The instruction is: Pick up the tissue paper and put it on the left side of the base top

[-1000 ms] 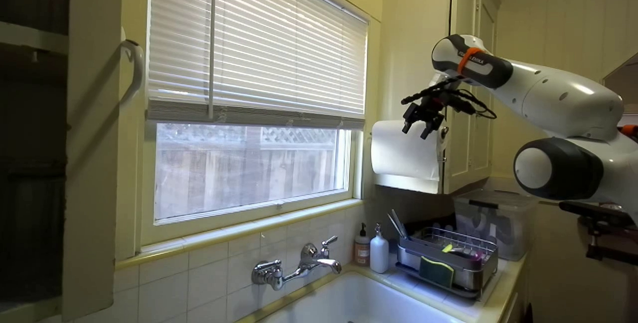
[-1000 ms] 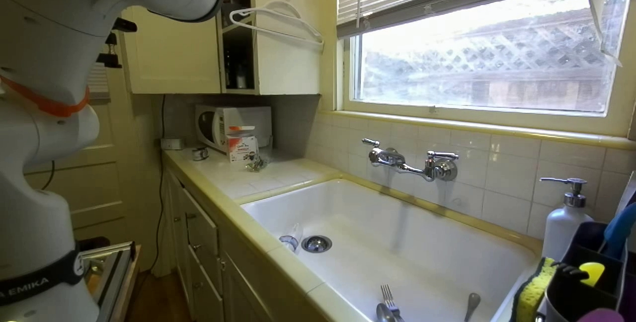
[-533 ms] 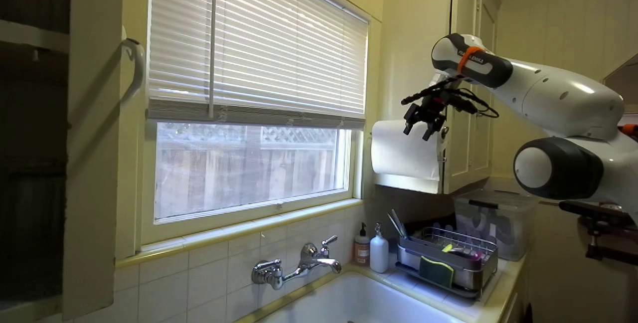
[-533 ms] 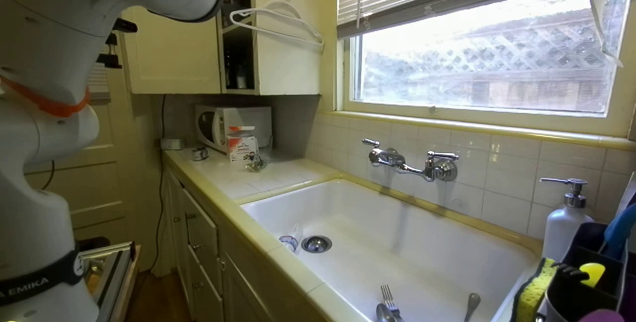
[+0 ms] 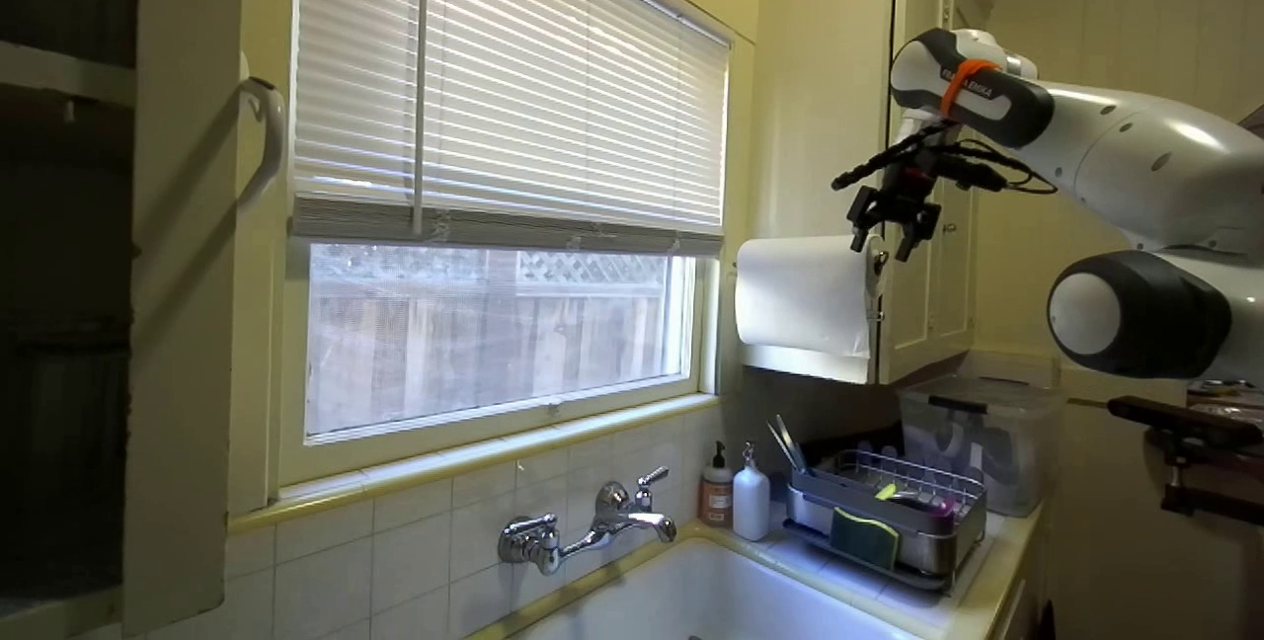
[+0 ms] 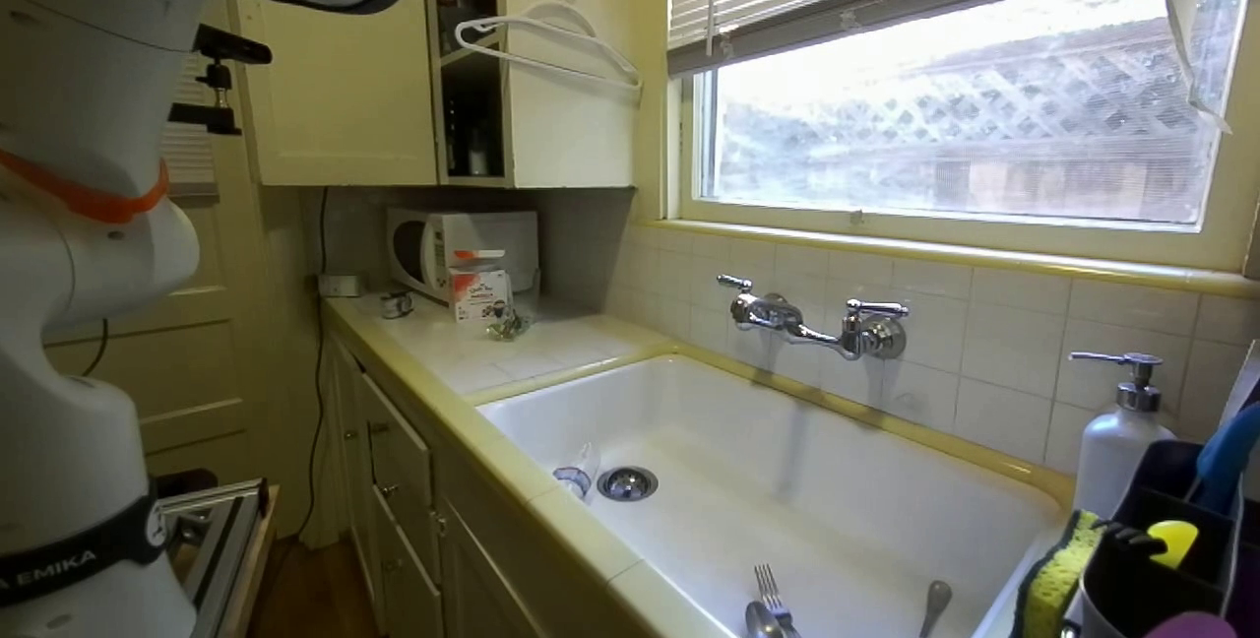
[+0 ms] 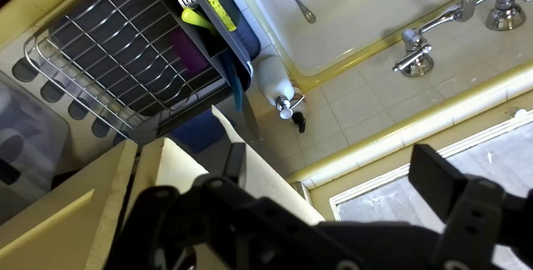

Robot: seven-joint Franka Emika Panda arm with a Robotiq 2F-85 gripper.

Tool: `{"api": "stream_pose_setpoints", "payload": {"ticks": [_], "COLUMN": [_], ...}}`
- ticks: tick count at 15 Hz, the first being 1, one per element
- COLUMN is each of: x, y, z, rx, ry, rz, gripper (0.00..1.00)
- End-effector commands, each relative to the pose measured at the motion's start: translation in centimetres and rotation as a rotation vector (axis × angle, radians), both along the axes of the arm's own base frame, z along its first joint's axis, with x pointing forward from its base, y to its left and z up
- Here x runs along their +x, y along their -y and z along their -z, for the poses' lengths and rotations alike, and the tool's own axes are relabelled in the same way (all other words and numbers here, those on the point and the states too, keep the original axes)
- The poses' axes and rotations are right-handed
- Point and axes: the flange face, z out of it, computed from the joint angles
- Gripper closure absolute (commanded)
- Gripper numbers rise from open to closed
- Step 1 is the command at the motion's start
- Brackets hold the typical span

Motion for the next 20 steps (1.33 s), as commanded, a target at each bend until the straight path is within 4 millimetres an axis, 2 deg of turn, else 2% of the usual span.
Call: {"api": "stream_pose_setpoints", "payload": {"ticks": [1,7,11,14,20], "x": [-0.7,3.1,5.0,5.4,5.5], "y": [0.5,1.4,1.7,1.8,2.3], "z": [0.0,2.2,3.8,4.2,3.4], "rx": [0.043,0.013,0.017,0.009,-0.029], "ry": [-0.008,0.068,0.085,0.081,0.126], "rz": [0.044,0.022,0.015,0.022,0.035], "gripper": [0.0,0.0,0.0,0.0,0.0]}}
